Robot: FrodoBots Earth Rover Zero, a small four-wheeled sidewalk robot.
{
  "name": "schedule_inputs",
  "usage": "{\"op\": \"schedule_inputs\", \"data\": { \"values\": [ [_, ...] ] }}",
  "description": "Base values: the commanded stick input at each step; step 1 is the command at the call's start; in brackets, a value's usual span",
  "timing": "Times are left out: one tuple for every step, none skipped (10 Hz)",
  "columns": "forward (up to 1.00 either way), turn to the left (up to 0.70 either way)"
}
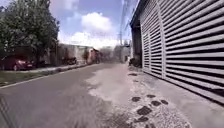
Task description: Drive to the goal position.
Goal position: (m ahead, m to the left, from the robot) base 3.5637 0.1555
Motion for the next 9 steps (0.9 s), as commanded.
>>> {"op": "schedule_inputs", "data": {
  "values": [
    [0.7, 0.0],
    [0.7, 0.0],
    [0.7, 0.0],
    [0.7, 0.0],
    [0.7, 0.0],
    [0.7, 0.0],
    [0.7, 0.0],
    [0.7, 0.01],
    [0.7, 0.06]
  ]
}}
